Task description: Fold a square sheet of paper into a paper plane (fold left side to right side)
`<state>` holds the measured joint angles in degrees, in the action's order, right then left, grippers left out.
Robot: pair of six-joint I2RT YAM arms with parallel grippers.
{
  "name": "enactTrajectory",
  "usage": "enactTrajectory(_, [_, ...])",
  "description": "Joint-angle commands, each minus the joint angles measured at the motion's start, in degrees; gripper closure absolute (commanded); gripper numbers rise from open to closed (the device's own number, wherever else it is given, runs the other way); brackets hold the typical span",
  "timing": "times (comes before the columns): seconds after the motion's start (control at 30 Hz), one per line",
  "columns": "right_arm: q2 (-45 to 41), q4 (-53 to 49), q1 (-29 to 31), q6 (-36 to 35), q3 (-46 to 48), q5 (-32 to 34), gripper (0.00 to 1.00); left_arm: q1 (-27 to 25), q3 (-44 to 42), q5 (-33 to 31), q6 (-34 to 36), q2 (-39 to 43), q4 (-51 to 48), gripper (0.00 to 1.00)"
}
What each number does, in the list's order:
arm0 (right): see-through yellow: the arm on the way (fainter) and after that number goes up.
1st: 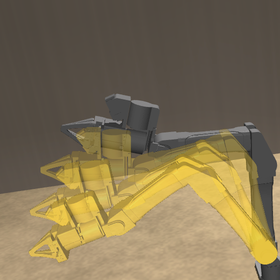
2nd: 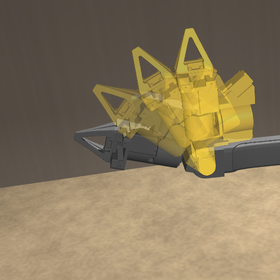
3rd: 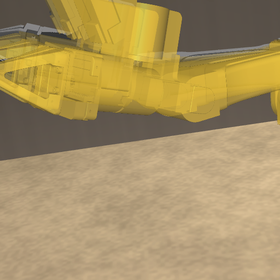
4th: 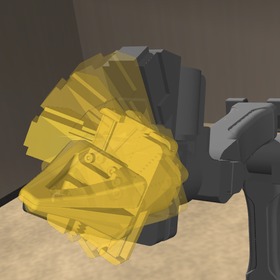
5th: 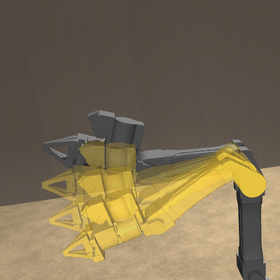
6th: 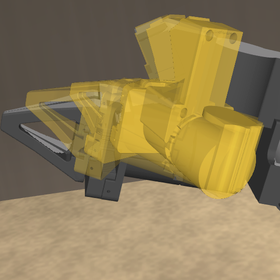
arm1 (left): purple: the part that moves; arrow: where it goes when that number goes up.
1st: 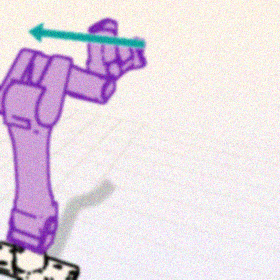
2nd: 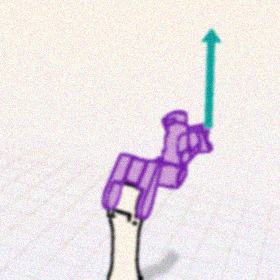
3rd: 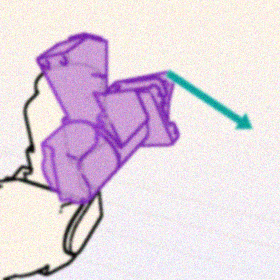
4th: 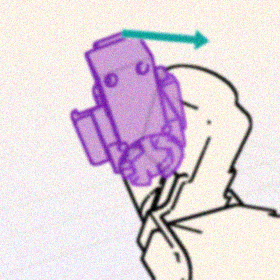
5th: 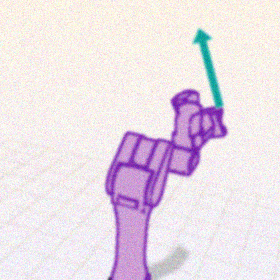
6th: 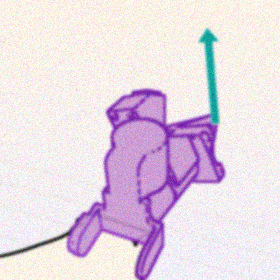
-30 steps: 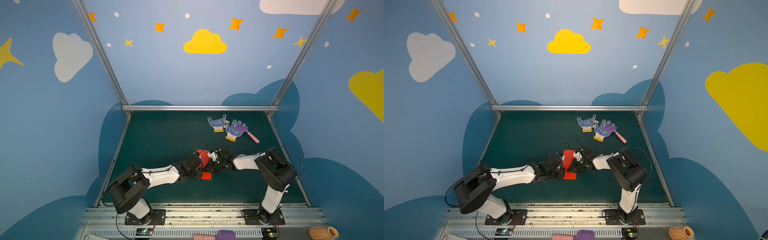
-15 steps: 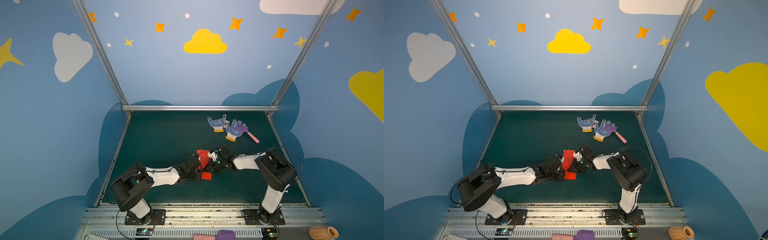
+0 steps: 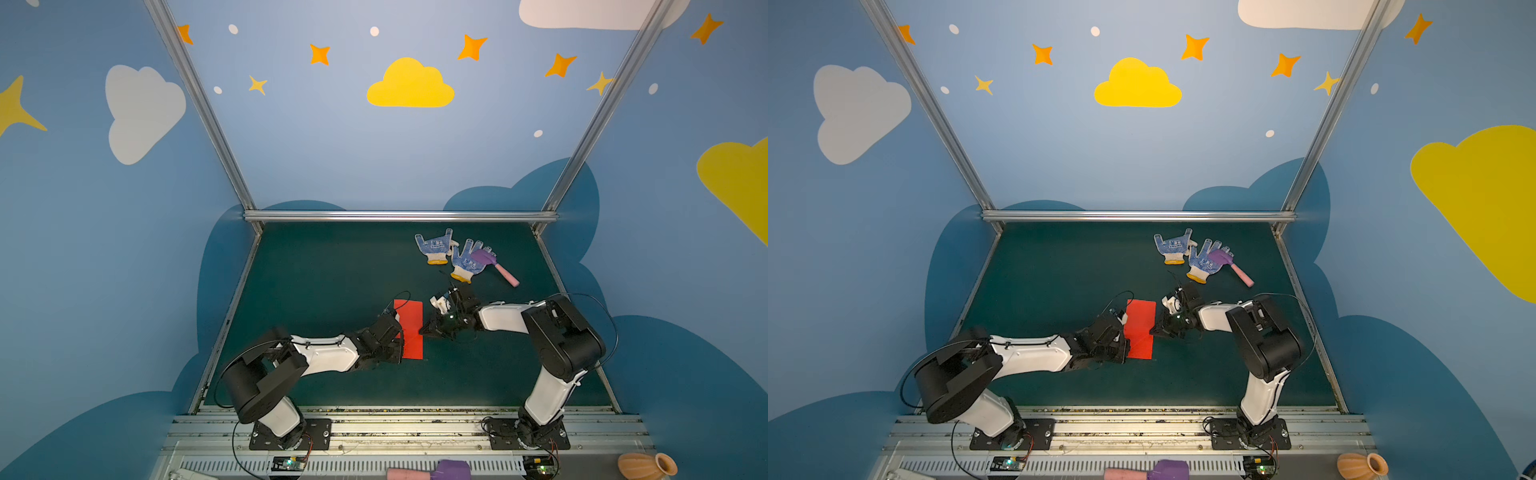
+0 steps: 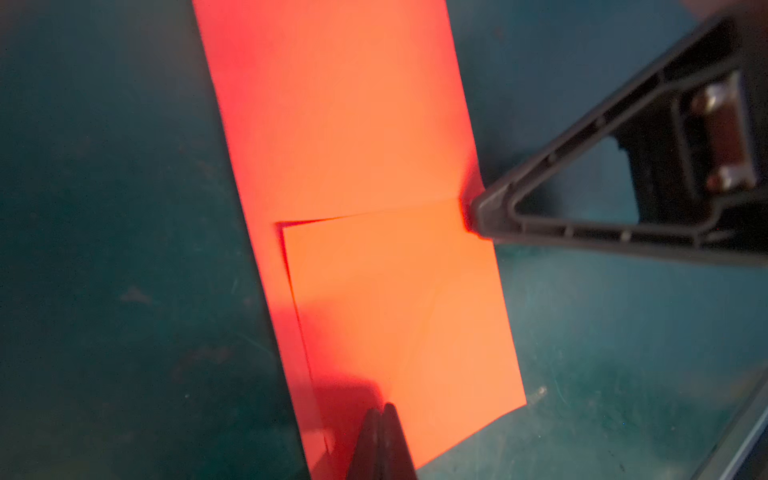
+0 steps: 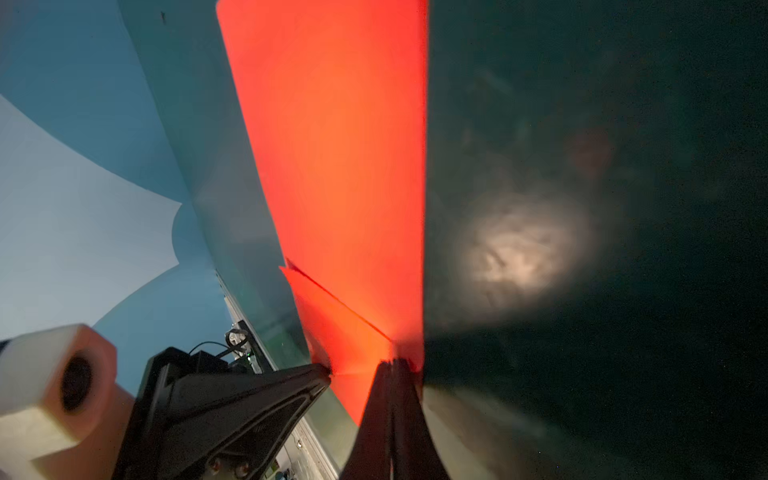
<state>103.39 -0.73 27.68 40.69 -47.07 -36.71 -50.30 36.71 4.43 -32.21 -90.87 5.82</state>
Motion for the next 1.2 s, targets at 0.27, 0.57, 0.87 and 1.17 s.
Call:
enactTrajectory(0.27, [-2.66,-9.6,-2.68,-1.71,-2.65,4.22,1.0,-1.09,-1.16,-0.47,0.05,-2.78,-4.78,0.97])
enactTrajectory(0.57, [-5.03,-12.49,8.17,-0.98,-7.16,7.3,1.0,-1.33,-0.76,-0.29,0.17,-3.17,-4.9,0.97])
enactTrajectory(0.87, [1.71,-10.72,9.38,-0.64,-8.88,8.69,1.0,-1.37,-0.06,-0.12,0.41,-2.99,-5.64,0.97])
enactTrajectory(1.17, [3.74,-8.4,6.27,-1.14,-4.98,8.94,1.0,-1.56,-1.79,0.33,-0.05,-0.55,-6.26,0.97])
